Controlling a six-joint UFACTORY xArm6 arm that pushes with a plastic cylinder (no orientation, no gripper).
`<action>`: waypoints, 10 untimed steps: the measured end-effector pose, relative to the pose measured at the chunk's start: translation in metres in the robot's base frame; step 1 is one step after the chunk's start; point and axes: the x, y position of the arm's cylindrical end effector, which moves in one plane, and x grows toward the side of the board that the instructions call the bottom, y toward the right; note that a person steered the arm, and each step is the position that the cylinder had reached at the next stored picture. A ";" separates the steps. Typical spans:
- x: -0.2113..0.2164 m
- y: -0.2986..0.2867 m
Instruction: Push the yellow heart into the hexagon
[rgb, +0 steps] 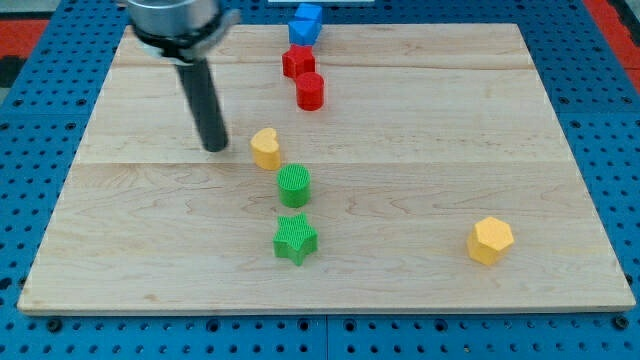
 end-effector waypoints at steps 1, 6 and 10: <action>0.000 0.088; 0.059 0.150; 0.034 0.223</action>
